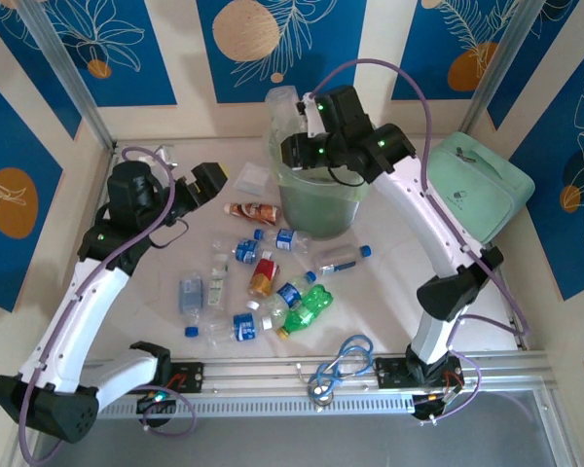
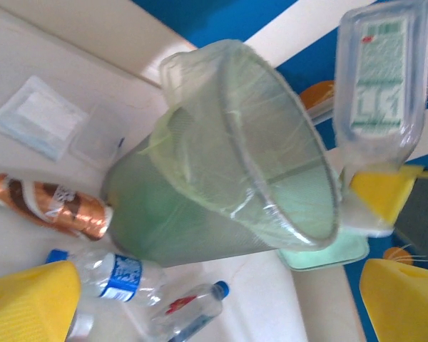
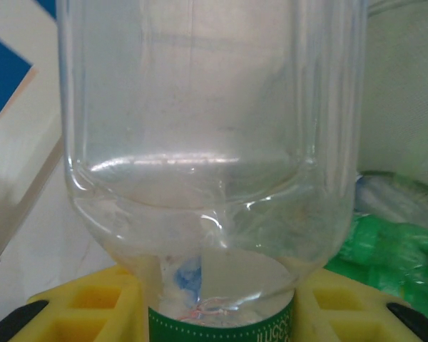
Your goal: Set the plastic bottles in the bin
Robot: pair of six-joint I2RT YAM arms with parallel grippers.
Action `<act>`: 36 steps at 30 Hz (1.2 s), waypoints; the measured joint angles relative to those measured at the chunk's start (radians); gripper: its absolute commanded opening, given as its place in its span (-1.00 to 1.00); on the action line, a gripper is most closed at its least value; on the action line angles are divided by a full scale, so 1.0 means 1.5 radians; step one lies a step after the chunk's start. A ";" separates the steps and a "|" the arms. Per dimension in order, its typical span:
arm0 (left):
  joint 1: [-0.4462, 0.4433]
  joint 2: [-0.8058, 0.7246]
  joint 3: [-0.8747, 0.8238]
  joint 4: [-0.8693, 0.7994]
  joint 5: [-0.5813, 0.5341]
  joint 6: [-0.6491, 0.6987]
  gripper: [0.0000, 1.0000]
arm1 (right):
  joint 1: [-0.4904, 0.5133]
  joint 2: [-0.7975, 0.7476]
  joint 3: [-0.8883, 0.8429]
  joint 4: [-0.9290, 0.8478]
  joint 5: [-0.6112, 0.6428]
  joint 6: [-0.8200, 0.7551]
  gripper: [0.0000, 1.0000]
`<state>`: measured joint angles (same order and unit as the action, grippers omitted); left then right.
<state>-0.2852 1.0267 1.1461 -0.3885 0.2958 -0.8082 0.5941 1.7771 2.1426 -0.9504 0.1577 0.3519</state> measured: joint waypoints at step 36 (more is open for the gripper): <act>0.002 0.091 -0.075 -0.046 -0.098 -0.047 0.99 | -0.078 0.099 0.014 -0.033 0.004 0.005 0.43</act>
<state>-0.2821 1.1625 1.0336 -0.4568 0.1482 -0.8791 0.4767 1.9259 2.1643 -0.9993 0.1638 0.3588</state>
